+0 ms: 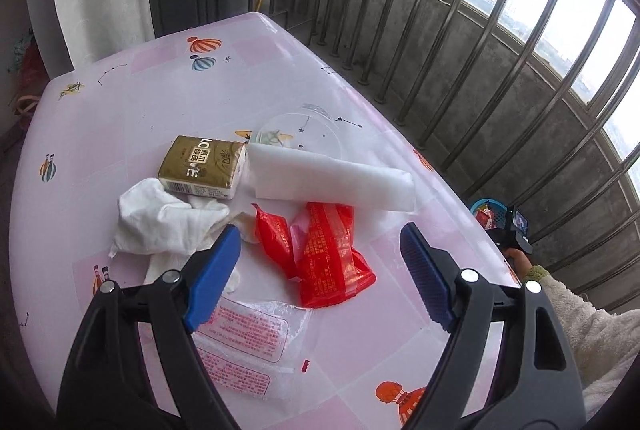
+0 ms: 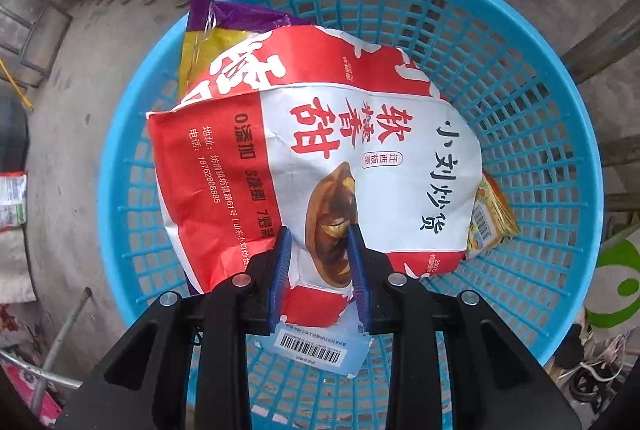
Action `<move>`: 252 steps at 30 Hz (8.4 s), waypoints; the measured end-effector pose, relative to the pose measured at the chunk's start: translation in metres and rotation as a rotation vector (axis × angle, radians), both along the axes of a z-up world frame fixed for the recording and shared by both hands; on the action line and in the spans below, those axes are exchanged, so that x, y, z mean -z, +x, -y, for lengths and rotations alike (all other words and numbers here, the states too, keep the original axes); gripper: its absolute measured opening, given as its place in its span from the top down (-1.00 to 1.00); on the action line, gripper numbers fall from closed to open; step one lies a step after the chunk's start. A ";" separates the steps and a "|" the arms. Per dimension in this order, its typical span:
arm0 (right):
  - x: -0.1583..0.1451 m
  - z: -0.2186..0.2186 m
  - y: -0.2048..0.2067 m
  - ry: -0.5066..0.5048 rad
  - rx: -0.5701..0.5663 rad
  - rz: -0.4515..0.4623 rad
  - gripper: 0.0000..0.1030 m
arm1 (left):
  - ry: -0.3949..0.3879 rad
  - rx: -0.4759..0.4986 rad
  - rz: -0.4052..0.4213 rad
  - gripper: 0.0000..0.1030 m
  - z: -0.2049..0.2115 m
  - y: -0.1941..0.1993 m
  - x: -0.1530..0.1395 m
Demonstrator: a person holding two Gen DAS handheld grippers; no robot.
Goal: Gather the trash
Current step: 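Move both grippers back to the table, then grasp the clear plastic bag with the left gripper while the right grasps the white foam strip, then carry the plastic bag and foam strip to the basket and release both, then move both grippers back to the table, then grasp the red plastic bag with the right gripper while the left grasps the white glove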
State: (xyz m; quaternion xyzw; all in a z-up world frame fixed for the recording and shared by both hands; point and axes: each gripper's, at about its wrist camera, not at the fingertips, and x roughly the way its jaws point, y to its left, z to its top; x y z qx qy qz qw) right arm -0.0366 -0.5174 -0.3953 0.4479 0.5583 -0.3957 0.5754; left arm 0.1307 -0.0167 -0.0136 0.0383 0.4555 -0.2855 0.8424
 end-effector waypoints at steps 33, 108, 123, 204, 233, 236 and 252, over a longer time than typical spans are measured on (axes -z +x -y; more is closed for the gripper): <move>-0.393 -0.236 0.136 -0.135 -0.577 0.793 -0.38 | -0.316 -0.202 0.080 -0.51 -0.172 -0.012 0.001; -0.346 -0.466 0.107 0.086 -0.947 0.705 0.74 | -0.198 -0.164 -0.195 0.77 -0.166 -0.086 0.088; -0.418 -0.435 0.092 0.040 -0.846 0.984 0.83 | -0.336 -0.121 -0.034 1.00 -0.209 -0.113 0.025; -0.240 -0.110 -0.151 -0.276 0.329 0.611 -0.19 | -0.142 0.572 0.109 -0.61 0.239 -0.111 -0.034; -0.332 -0.450 0.098 0.100 -0.954 0.644 -0.25 | -0.173 -0.240 0.026 -0.63 -0.140 0.000 0.046; -0.338 -0.461 0.105 0.020 -0.998 0.602 -0.15 | -0.138 -0.236 0.043 -0.63 -0.130 0.009 0.054; -0.341 -0.485 0.106 -0.136 -1.054 0.503 0.36 | -0.049 -0.242 0.011 0.04 -0.119 0.022 0.079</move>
